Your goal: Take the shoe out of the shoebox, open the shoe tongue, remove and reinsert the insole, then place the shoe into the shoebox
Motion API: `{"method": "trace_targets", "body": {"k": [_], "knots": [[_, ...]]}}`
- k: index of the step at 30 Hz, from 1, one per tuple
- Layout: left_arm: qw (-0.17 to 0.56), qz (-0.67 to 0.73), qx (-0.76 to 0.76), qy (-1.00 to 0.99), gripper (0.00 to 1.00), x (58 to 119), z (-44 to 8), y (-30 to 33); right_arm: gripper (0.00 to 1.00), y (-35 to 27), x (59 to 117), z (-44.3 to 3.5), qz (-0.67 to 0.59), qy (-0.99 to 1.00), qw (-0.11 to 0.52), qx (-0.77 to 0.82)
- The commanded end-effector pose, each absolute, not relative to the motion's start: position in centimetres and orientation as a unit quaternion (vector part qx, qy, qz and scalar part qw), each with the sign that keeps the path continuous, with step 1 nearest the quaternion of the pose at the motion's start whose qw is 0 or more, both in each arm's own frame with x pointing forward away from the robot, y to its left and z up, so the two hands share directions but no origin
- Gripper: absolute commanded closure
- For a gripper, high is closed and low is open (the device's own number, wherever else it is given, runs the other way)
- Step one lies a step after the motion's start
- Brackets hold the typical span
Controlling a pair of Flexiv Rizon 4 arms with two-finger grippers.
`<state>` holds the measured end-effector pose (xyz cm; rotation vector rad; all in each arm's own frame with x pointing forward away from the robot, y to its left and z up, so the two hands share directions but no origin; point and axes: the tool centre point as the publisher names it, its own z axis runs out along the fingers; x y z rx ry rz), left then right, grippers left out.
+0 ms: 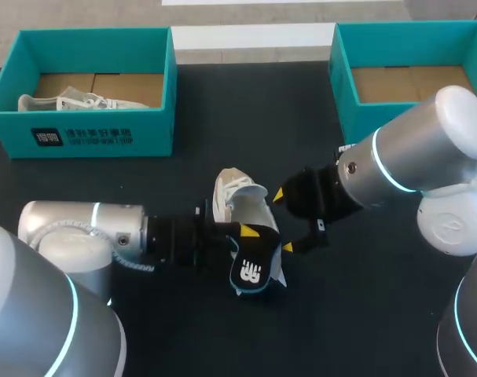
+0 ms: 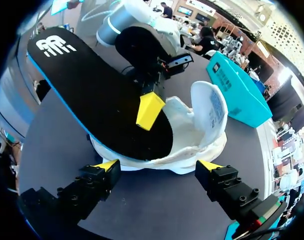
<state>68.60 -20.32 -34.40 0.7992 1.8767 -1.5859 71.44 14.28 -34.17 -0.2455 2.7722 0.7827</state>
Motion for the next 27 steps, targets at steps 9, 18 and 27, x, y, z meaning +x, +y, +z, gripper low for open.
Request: {"method": "trace_targets", "body": {"k": [9,18,27], "knots": [[0.277,-0.584,0.285,0.708,1.0,70.1,-36.6,-21.0,0.0,14.3,71.4,-34.2,0.268,0.951,0.126,-0.084],[0.279,-0.599,0.288,0.693,0.26,69.1,-34.4,-21.1,0.0,14.3,71.4,-34.2,0.268,0.951,0.126,-0.084],[0.281,-0.609,0.293,0.681,0.42,68.5,-32.3,-21.1,0.0,14.3,71.4,-34.2,0.268,0.951,0.126,-0.084]]}}
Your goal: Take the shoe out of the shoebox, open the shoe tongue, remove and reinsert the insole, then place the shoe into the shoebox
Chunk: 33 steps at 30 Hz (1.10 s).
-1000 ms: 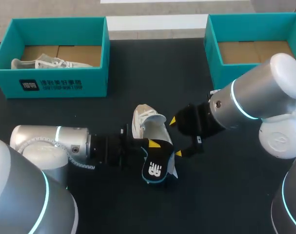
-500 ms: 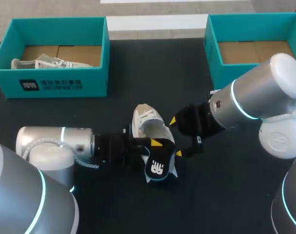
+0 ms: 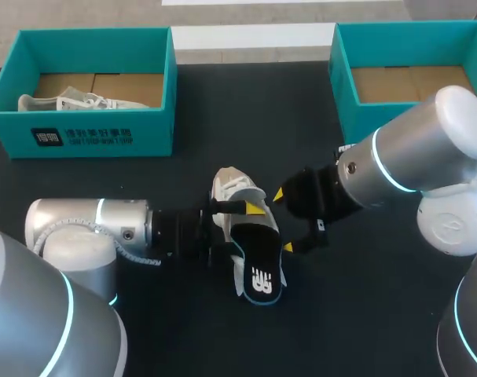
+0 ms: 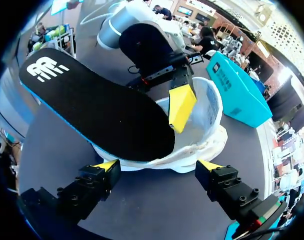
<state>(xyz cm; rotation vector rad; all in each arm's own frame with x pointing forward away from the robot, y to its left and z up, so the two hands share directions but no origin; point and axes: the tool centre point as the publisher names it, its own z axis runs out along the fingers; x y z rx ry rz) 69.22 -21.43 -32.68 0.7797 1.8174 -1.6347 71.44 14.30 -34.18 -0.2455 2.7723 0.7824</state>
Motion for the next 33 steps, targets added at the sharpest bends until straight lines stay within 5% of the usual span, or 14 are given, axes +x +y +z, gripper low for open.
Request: {"method": "trace_targets", "body": {"k": [1,10,18,22,33], "knots": [[0.279,-0.61,0.292,0.681,0.48,68.4,-32.1,-21.1,0.0,14.3,71.4,-34.2,0.268,0.951,0.126,-0.084],[0.27,-0.612,0.298,0.681,0.45,66.8,-31.2,-20.6,0.0,14.3,71.4,-34.2,0.268,0.951,0.126,-0.084],[0.256,-0.613,0.291,0.689,0.6,65.7,-31.3,-20.3,0.0,14.3,71.4,-34.2,0.268,0.951,0.126,-0.084],[0.248,-0.601,0.294,0.7,1.0,65.6,-32.0,-20.5,0.0,14.3,71.4,-34.2,0.268,0.951,0.126,-0.084],[0.264,-0.583,0.303,0.706,1.0,67.6,-35.1,-20.1,0.0,14.3,71.4,-34.2,0.268,0.951,0.126,-0.084]]}}
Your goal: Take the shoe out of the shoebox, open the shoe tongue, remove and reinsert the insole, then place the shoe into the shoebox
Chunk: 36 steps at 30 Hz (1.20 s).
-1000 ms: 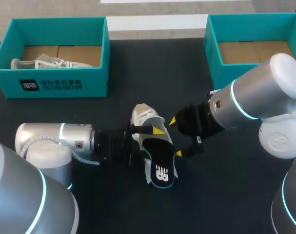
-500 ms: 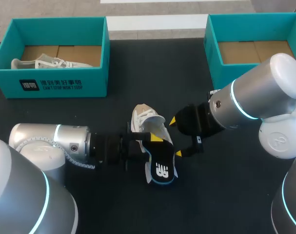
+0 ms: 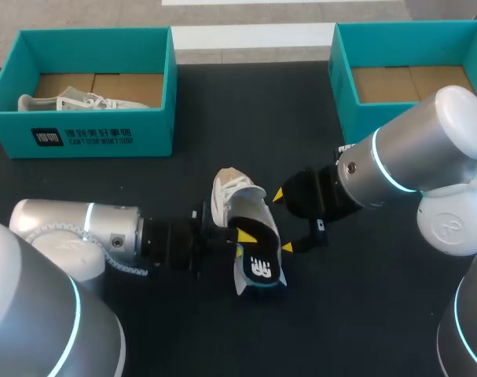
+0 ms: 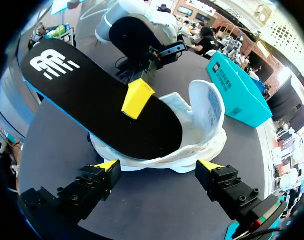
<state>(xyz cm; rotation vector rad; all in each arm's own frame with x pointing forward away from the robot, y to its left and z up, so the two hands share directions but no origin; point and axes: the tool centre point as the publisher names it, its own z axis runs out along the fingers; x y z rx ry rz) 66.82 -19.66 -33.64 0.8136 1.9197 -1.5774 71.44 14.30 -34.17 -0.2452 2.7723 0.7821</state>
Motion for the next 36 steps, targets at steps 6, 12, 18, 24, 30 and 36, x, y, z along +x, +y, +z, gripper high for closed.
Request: {"method": "trace_targets", "body": {"k": [6,12,18,24,30,36], "knots": [[0.272,-0.575,0.294,0.714,1.0,68.7,-35.9,-19.6,0.0,14.3,71.4,-34.2,0.268,0.951,0.126,-0.084],[0.276,-0.582,0.288,0.708,0.43,68.4,-34.6,-19.6,0.0,14.3,71.4,-34.2,0.268,0.951,0.126,-0.084],[0.283,-0.594,0.298,0.692,0.36,67.5,-32.3,-19.7,0.0,14.3,71.4,-34.2,0.268,0.951,0.126,-0.084],[0.275,-0.606,0.302,0.682,0.55,66.3,-31.4,-20.1,0.0,14.3,71.4,-34.2,0.268,0.951,0.126,-0.084],[0.262,-0.605,0.303,0.688,0.98,65.6,-32.8,-20.5,0.0,14.3,71.4,-34.2,0.268,0.951,0.126,-0.084],[0.273,-0.599,0.298,0.691,1.0,66.8,-34.7,-20.7,0.0,14.3,71.4,-34.2,0.268,0.951,0.126,-0.084]]}}
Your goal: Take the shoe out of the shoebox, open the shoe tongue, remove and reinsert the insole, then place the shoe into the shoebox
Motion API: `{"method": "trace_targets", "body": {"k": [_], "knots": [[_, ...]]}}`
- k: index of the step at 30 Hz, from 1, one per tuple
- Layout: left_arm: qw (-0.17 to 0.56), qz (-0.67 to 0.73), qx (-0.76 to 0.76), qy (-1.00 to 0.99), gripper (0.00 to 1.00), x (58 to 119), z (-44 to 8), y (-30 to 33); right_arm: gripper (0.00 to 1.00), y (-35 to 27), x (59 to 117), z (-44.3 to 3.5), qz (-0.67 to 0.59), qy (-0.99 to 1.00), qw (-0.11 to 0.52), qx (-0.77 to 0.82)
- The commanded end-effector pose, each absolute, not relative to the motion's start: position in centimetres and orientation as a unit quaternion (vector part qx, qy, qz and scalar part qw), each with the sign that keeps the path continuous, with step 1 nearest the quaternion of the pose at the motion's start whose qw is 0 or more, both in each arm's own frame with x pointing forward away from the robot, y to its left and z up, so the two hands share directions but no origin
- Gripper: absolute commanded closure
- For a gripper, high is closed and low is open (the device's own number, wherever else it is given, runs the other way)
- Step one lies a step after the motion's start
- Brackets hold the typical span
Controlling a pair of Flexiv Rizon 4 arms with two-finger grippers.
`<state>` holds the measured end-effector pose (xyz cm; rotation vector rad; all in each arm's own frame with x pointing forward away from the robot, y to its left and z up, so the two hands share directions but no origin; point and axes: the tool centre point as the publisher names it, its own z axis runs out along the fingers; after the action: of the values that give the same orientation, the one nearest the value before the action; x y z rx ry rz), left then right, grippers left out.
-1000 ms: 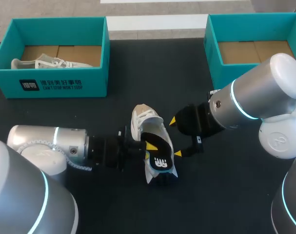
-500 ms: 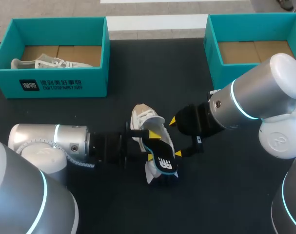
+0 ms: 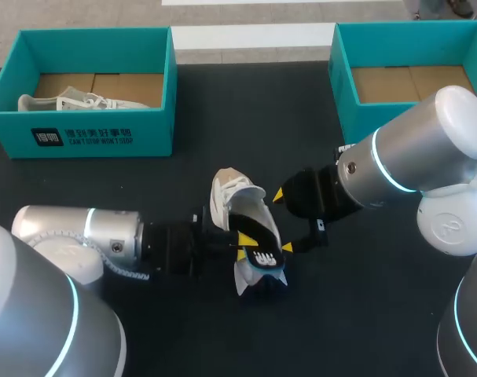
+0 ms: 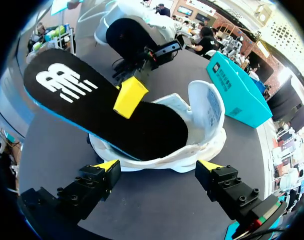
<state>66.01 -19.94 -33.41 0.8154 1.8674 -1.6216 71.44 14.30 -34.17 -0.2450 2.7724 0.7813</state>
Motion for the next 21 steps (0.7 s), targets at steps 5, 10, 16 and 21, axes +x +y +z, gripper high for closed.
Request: {"method": "trace_targets", "body": {"k": [5,10,16,21], "knots": [[0.282,-0.585,0.298,0.699,1.0,68.1,-35.8,-20.4,0.0,14.3,71.4,-34.2,0.268,0.951,0.126,-0.084],[0.301,-0.573,0.29,0.705,1.0,69.3,-36.1,-19.5,0.0,14.3,71.4,-34.2,0.268,0.951,0.126,-0.084],[0.302,-0.582,0.288,0.698,0.64,68.6,-34.8,-19.4,0.0,14.3,71.4,-34.2,0.268,0.951,0.126,-0.084],[0.305,-0.598,0.297,0.679,0.56,67.6,-32.9,-19.6,0.0,14.3,71.4,-34.2,0.268,0.951,0.126,-0.084]]}}
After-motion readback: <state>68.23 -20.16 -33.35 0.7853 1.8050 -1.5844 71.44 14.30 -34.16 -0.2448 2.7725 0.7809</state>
